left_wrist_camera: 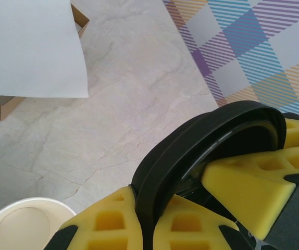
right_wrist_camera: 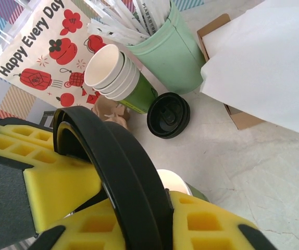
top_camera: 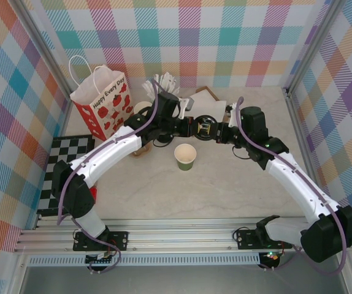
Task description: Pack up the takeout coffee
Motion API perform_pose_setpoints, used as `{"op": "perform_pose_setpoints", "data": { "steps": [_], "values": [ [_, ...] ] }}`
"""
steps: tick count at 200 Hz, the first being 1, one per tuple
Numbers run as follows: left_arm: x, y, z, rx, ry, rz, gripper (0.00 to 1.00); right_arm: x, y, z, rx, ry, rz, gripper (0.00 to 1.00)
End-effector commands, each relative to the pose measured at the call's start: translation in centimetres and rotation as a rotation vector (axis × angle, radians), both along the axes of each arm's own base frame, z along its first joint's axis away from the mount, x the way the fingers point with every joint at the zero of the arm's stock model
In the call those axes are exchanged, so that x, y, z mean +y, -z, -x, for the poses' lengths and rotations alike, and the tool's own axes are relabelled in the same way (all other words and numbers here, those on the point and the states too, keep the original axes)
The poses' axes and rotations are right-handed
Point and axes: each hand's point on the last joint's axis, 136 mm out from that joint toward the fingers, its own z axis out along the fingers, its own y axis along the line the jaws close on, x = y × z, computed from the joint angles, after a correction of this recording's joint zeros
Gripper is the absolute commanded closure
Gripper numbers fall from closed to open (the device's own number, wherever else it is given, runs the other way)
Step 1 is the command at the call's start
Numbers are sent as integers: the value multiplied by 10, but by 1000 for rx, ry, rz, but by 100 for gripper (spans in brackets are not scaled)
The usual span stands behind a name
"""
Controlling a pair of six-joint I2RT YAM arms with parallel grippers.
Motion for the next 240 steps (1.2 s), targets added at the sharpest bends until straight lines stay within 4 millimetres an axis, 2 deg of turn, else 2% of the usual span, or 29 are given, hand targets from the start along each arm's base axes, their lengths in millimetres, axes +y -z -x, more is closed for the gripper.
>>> {"op": "perform_pose_setpoints", "data": {
  "steps": [1, 9, 12, 20, 28, 54, 67, 89, 106, 129, 157, 177, 199, 240],
  "values": [
    [1, -19, 9, -24, 24, 45, 100, -2, -17, 0, -90, -14, 16, 89],
    [1, -23, 12, -33, 35, 48, 100, -3, -19, -1, -107, -17, 33, 93],
    [2, -25, 12, -38, 41, 51, 97, -3, -21, -1, -117, -19, 40, 94],
    [3, -29, 19, -54, 73, 56, 80, -5, -25, -2, -149, -26, 63, 100],
    [6, -37, 26, -82, 98, 64, 65, -6, -30, -2, -188, -38, 93, 100],
    [40, -66, 45, -185, 121, 119, 35, -3, -51, -4, -380, -143, 231, 100],
    [62, -78, 49, -206, 87, 151, 24, 3, -64, -4, -544, -233, 312, 100],
    [103, -80, 43, -182, -66, 111, 15, 21, -86, 7, -897, -397, 400, 100],
    [125, -83, 38, -126, -148, 124, 1, 32, -104, 9, -1113, -461, 493, 100],
    [127, -95, 51, -66, -75, 188, 0, 54, -126, 26, -1497, -531, 667, 100],
    [124, -104, 76, 7, 53, 139, 0, 87, -128, 55, -1980, -609, 972, 100],
    [123, -111, 93, 21, 136, 119, 1, 95, -131, 70, -2222, -632, 1088, 100],
    [122, -115, 103, 7, 203, 109, 3, 101, -130, 81, -2389, -667, 1151, 100],
    [118, -111, 101, 45, 230, 83, 27, 110, -126, 98, -2495, -769, 1126, 100]
  ]
}}
